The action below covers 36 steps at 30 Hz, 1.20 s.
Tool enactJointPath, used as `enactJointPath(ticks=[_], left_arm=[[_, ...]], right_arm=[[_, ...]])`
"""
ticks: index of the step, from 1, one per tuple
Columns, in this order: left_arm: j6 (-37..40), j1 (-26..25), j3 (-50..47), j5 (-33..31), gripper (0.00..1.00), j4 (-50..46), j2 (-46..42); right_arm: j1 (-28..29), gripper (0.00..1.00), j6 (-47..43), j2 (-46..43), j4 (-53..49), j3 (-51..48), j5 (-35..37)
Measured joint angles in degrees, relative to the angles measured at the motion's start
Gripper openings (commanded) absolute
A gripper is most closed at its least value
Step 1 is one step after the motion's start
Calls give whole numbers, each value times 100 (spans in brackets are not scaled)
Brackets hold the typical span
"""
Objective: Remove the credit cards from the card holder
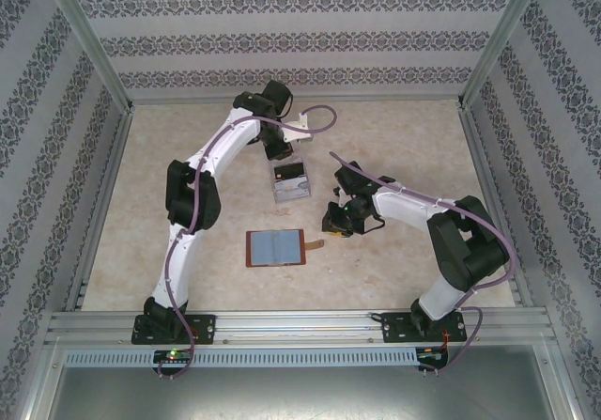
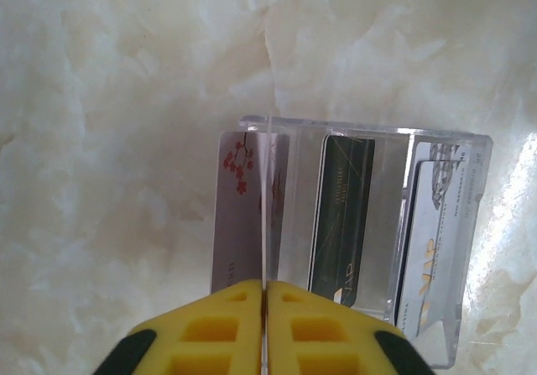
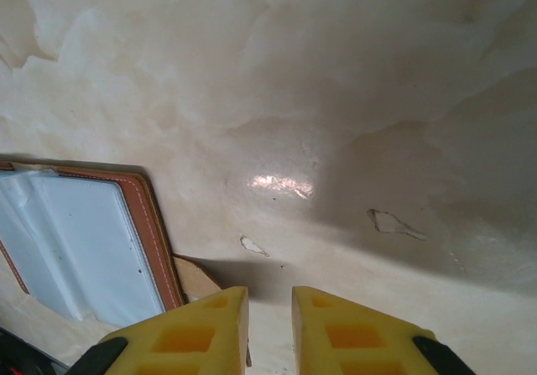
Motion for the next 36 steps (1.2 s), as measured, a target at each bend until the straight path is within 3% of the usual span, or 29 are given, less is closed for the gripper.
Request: enactJointPath(ticks=[3, 12, 18, 20, 22, 24, 25, 28, 36], left_arm=[[24, 0, 70, -63, 11, -105, 42], [96, 0, 275, -212, 28, -214, 44], [-286, 70, -13, -223, 50, 46, -111], [-551, 153, -474, -214, 67, 337, -358], [-870, 291, -1272, -214, 77, 798, -798], [-1178, 457, -2256, -221, 95, 1405, -1360], [-1351, 540, -2802, -245, 100, 1770, -1692], [-1915, 782, -4319, -420, 100, 2824, -2662], [-3493, 1488, -7237, -1257, 100, 5331, -4275]], right_arm=[[-2, 22, 0, 4, 0, 0, 0], [-2, 22, -2, 7, -2, 37, 7], [-238, 27, -118, -2, -107, 195, 315], [-382, 32, -219, -46, -181, 232, 573], [-601, 43, -358, -149, -264, 260, 894], [-817, 63, -514, -260, -306, 282, 1185], [-955, 75, -614, -321, -308, 295, 1364], [-1357, 98, -909, -476, -282, 343, 1864], [-2203, 94, -1606, -520, 461, 299, 3018]])
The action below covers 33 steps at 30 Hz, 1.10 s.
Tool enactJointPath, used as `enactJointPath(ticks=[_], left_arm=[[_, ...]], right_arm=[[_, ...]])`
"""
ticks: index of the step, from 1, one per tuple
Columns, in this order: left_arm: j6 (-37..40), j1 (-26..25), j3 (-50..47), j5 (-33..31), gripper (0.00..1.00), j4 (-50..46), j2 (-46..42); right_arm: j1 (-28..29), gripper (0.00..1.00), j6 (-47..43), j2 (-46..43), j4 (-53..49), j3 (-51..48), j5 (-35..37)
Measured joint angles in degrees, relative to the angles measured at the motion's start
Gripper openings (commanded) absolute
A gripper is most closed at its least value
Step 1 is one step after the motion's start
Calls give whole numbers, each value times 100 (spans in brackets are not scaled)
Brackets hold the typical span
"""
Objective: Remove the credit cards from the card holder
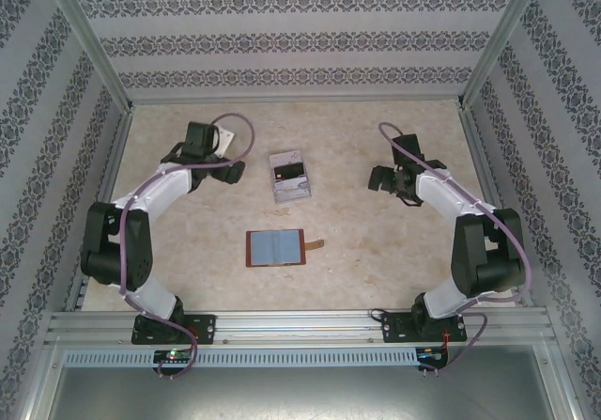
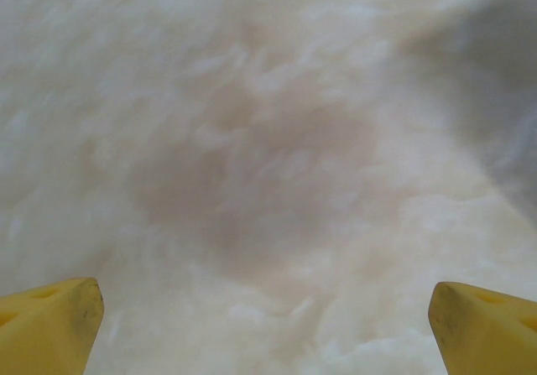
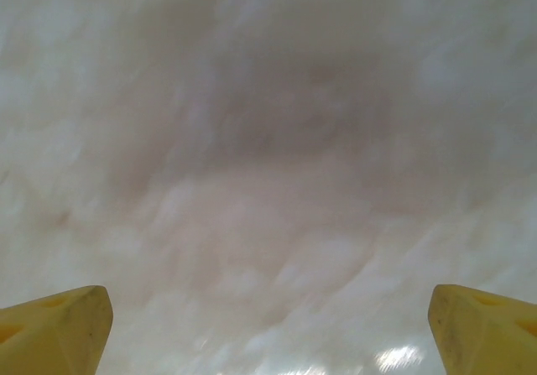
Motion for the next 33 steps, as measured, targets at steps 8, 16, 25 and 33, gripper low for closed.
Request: enactJointPath(ticks=[8, 16, 25, 33], left_arm=[[-929, 474, -2081, -509, 100, 1628, -431], [-1241, 1038, -3150, -302, 100, 3877, -573], [-1239, 1204, -3689, 435, 100, 5770, -299], [-1196, 990, -3825, 66, 100, 6089, -101]], right_arm=[[-411, 94, -372, 17, 975, -85, 160], [-411, 96, -1596, -219, 3982, -2094, 610], [-498, 98, -2020, -409, 6043, -3095, 129], [-533, 98, -2039, -278, 7117, -3425, -151]])
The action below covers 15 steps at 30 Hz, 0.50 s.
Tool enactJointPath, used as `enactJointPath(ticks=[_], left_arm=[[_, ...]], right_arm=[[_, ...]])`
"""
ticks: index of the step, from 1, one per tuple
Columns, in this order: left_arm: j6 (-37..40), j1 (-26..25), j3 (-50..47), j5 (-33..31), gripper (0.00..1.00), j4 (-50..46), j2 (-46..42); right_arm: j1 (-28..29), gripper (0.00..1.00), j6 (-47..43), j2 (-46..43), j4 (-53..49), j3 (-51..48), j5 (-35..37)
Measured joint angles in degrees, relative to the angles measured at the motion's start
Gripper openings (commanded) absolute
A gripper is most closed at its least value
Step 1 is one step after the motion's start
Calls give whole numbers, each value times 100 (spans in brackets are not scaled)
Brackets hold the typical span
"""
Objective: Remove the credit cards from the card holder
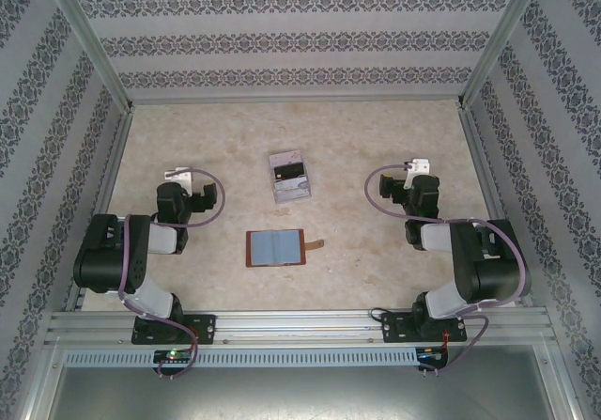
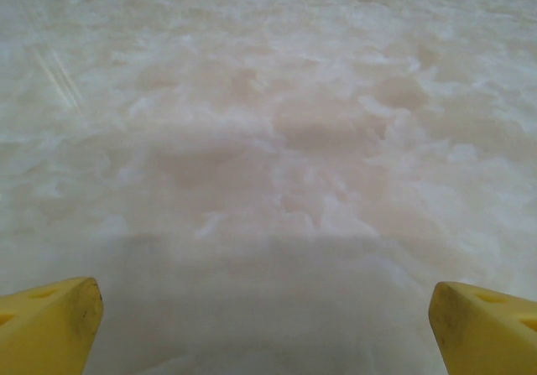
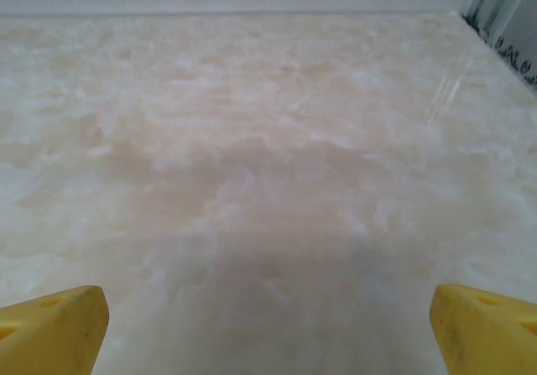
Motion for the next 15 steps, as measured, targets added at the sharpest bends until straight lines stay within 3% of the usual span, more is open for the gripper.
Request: enactJointPath(ticks=[5, 15], left_arm=[[52, -118, 28, -138, 100, 61, 0], [269, -120, 24, 166, 100, 214, 0]], right_arm=[[0, 98, 0, 0, 177, -15, 4], [2, 98, -109, 0, 251, -15, -105]])
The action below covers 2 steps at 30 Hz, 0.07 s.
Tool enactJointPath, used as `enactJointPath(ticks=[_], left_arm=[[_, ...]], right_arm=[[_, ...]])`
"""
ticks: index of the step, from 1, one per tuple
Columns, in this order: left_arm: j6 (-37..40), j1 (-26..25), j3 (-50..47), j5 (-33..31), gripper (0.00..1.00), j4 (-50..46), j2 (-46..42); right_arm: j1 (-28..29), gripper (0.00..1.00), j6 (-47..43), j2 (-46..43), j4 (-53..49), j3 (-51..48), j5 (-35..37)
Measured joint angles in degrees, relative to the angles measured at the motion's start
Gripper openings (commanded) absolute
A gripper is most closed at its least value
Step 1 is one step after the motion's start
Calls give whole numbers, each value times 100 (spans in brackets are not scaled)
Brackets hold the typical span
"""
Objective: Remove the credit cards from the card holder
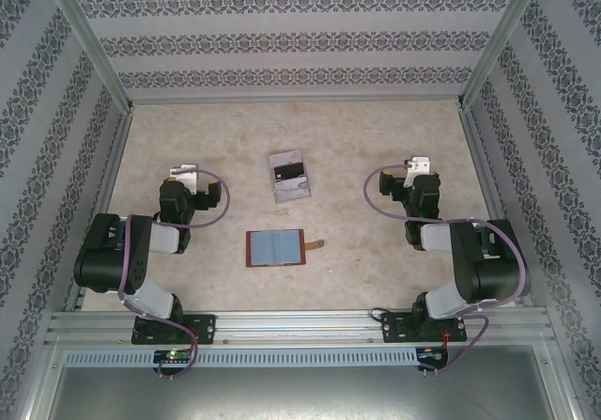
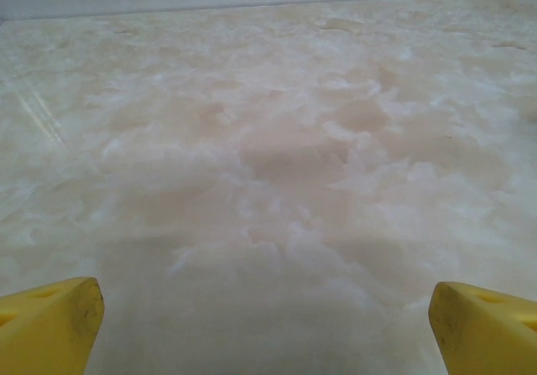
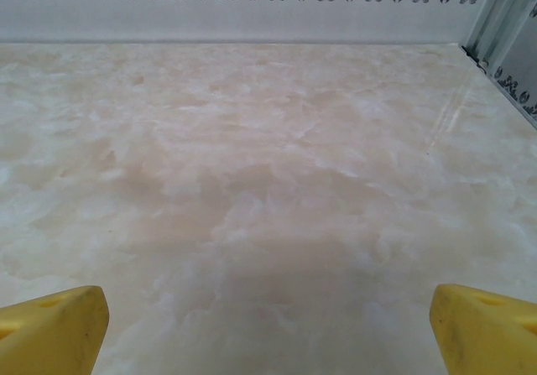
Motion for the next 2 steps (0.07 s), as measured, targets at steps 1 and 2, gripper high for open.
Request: enactJointPath(ticks=[1, 2], left_arm=[[4, 0, 0, 7, 100, 2, 0], [11, 0, 0, 24, 100, 2, 0]], right_arm=[[-2, 98, 0, 0, 0, 0, -26], [-4, 98, 0, 0, 0, 0, -48]])
